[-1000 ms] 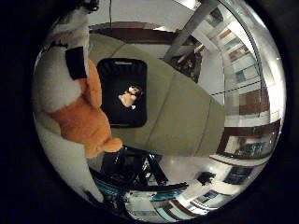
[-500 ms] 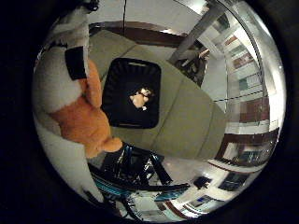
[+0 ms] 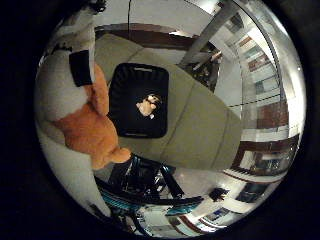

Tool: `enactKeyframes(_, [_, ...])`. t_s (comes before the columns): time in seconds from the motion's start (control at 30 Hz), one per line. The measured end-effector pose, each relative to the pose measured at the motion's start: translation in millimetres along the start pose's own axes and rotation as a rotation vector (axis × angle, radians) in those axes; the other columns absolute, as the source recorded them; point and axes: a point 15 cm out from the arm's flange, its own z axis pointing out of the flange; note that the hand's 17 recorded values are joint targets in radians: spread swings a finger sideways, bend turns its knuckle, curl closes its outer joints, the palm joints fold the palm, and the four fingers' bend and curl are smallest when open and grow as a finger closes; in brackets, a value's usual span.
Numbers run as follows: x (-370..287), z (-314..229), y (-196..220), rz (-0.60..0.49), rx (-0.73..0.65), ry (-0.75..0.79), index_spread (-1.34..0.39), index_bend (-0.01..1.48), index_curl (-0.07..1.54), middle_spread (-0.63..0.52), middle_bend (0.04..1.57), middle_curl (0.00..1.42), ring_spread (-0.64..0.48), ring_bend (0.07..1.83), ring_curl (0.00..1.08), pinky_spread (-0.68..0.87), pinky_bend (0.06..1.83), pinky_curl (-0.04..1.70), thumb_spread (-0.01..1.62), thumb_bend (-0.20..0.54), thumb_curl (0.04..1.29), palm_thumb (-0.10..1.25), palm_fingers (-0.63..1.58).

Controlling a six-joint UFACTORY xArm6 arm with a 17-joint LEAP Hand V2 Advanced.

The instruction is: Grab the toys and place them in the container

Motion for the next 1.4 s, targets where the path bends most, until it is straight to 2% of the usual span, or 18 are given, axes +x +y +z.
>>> enactKeyframes(0.17, [5.0, -3.2, -3.9, 0.005, 0.029, 0.009, -0.25, 1.09, 0.87, -0.13, 1.34, 0.73, -0.21, 1.38, 0.73, -0.20, 1.33, 0.97, 0.70, -0.019, 0.91, 0.99, 1.13])
enactKeyframes(0.33, [8.1, -4.5, -5.4, 0.011, 0.034, 0.012, -0.26, 1.05, 0.86, -0.13, 1.33, 0.73, -0.21, 1.35, 0.73, -0.20, 1.34, 0.95, 0.77, -0.027, 0.86, 0.97, 1.12])
enactKeyframes(0.43, [13.5, -7.0, -7.7, 0.012, 0.047, 0.019, -0.28, 0.91, 0.84, -0.14, 1.25, 0.71, -0.22, 1.33, 0.71, -0.22, 1.33, 0.90, 0.70, -0.038, 0.83, 0.92, 1.06])
enactKeyframes(0.57, [18.5, -9.6, -7.7, -0.003, 0.052, 0.023, -0.35, 0.65, 0.82, -0.17, 1.10, 0.68, -0.22, 1.28, 0.67, -0.28, 1.33, 0.80, 0.63, -0.038, 0.79, 0.87, 0.91])
enactKeyframes(0.63, [22.0, -11.0, -7.8, -0.011, 0.055, 0.026, -0.37, 0.58, 0.82, -0.19, 1.03, 0.68, -0.24, 1.22, 0.65, -0.33, 1.30, 0.76, 0.60, -0.035, 0.78, 0.87, 0.75])
enactKeyframes(0.73, [27.7, -13.8, -8.4, -0.014, 0.060, 0.032, -0.41, 0.47, 0.80, -0.22, 0.99, 0.68, -0.27, 1.21, 0.63, -0.38, 1.25, 0.71, 0.60, -0.035, 0.75, 0.87, 0.64])
enactKeyframes(0.83, [33.8, -15.1, -8.1, -0.011, 0.061, 0.036, -0.44, 0.42, 0.78, -0.23, 0.93, 0.68, -0.27, 1.20, 0.62, -0.36, 1.15, 0.68, 0.66, -0.030, 0.73, 0.87, 0.53])
enactKeyframes(0.97, [38.6, -15.5, -8.0, -0.011, 0.062, 0.040, -0.47, 0.45, 0.76, -0.23, 0.85, 0.66, -0.24, 1.14, 0.58, -0.21, 0.99, 0.65, 0.76, -0.026, 0.70, 0.86, 0.37])
enactKeyframes(1.17, [38.8, -14.9, -5.9, -0.019, 0.054, 0.038, -0.47, 0.45, 0.67, -0.19, 0.70, 0.57, -0.14, 0.95, 0.48, 0.14, 0.95, 0.61, 0.93, -0.023, 0.64, 0.83, 0.24])
enactKeyframes(1.3, [38.5, -14.4, -5.0, -0.023, 0.050, 0.037, -0.47, 0.43, 0.60, -0.17, 0.63, 0.51, -0.09, 0.89, 0.43, 0.30, 0.92, 0.56, 0.99, -0.022, 0.61, 0.81, 0.26])
enactKeyframes(1.4, [38.5, -14.4, -4.8, -0.023, 0.049, 0.037, -0.47, 0.42, 0.57, -0.16, 0.60, 0.48, -0.08, 0.87, 0.40, 0.36, 0.90, 0.53, 1.00, -0.021, 0.60, 0.81, 0.29])
